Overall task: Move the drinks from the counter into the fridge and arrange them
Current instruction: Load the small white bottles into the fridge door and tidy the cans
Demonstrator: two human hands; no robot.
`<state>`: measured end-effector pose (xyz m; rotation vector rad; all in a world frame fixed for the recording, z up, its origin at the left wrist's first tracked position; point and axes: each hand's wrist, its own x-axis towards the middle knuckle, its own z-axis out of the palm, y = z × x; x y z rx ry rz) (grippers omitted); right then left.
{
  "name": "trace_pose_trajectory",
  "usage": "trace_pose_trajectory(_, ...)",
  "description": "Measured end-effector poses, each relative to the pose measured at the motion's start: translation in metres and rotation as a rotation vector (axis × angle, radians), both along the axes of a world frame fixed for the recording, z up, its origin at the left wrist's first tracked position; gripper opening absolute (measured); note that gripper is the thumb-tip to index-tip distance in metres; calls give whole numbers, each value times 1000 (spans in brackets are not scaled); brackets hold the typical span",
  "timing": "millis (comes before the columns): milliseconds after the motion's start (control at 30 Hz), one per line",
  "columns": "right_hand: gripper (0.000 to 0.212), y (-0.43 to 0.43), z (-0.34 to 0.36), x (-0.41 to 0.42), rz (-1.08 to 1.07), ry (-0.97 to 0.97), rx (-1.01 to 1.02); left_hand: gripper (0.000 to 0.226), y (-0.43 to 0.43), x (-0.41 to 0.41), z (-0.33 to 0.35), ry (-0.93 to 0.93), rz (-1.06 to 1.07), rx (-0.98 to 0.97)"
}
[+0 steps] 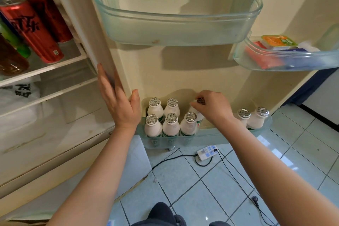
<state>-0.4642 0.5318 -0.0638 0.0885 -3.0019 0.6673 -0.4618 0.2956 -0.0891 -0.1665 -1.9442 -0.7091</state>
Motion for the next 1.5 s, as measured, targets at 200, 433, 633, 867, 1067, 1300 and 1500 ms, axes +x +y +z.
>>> trace_pose_trajectory(200,35,-14,2,-12,15,-55,15,63,-2,-1,-2,-2,5,-8)
trace_pose_trajectory(433,46,-8,-5,-15,39,-241,76,57,0,-2,-2,11,-7,19)
trace_pose_trajectory(633,52,-16,-5,-13,12,-130,115,57,1,-2,0,-2,-31,54)
trace_pose_trajectory(867,57,-19,-6,-15,-24,-177,82,56,2,-2,0,-6,-21,62)
trace_pose_trajectory(1067,61,-19,-3,-12,-59,-210,26,55,1,-1,0,0,-6,34)
trace_pose_trajectory(1300,56,-7,0,7,-76,-123,-75,57,0,-2,0,11,12,13)
trace_pose_trajectory(1500,20,24,12,33,-198,312,-119,53,-1,-2,-1,27,14,-10)
